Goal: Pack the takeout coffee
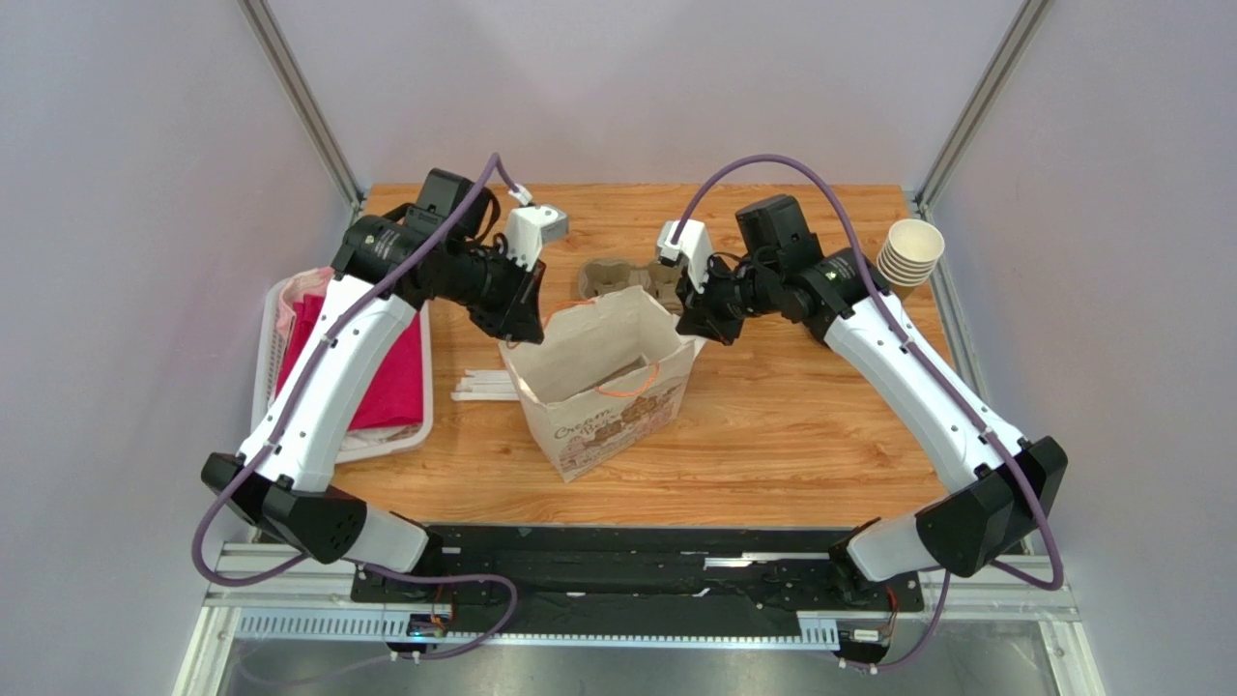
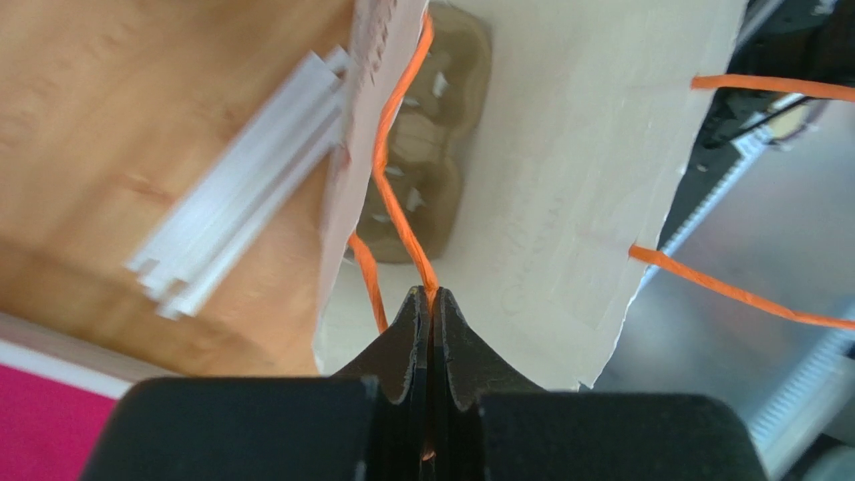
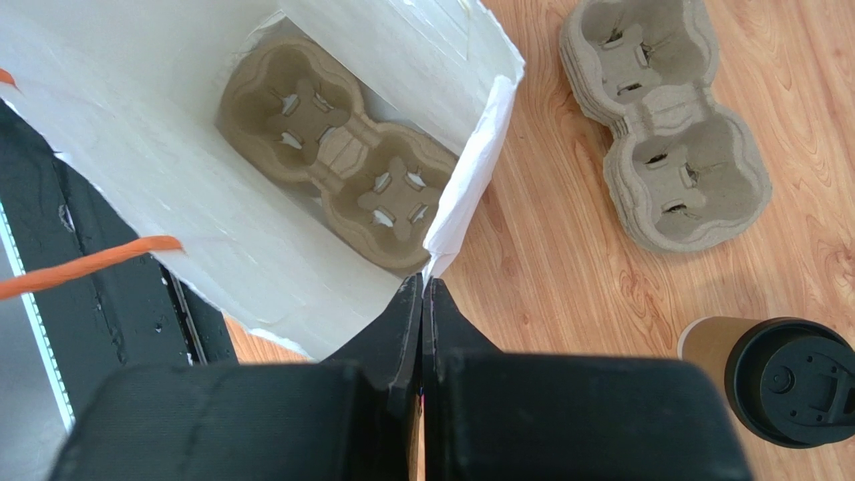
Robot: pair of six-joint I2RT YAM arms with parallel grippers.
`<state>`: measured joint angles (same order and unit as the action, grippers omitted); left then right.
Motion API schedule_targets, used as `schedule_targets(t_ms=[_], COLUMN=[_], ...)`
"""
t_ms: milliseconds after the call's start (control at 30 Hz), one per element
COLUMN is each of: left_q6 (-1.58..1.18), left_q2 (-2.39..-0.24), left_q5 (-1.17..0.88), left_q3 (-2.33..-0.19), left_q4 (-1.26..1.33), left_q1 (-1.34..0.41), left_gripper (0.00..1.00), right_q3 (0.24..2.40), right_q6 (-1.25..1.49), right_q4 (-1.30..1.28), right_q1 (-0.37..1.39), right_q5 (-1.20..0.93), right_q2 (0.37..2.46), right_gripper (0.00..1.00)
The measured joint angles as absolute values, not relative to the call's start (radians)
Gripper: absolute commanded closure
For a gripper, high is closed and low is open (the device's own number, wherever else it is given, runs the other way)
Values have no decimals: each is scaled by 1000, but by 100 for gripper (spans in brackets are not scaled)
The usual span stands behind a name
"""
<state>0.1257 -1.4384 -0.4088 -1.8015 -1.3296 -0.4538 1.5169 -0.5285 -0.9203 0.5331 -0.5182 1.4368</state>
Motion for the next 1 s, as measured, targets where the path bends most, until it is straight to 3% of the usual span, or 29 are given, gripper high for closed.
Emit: schedule_targets(t_ms=[200,433,767,1000], left_q6=[46,18,-85,-157], left_q2=[-1458,-1472,-1393,-1491], left_q5=[-617,-755,-793,-826], left_q3=[-1638,-1710,-1784,-1770], left_q4=[-1301,-1280,-1188,-1148], left_q1=[-357,-338,-318,-224], left_gripper=[100,99,92,86], right_q3=[1517,1517,1517,1501], right_q6=[-529,-537,-608,-665], right_q4=[-913,-899,-887,-871], right_q1=[533,533,533,533], right_q5=[-523,-524,-526,-530], right_q2=[1437,1444,1446,1446], right_gripper=[100,100,100,100])
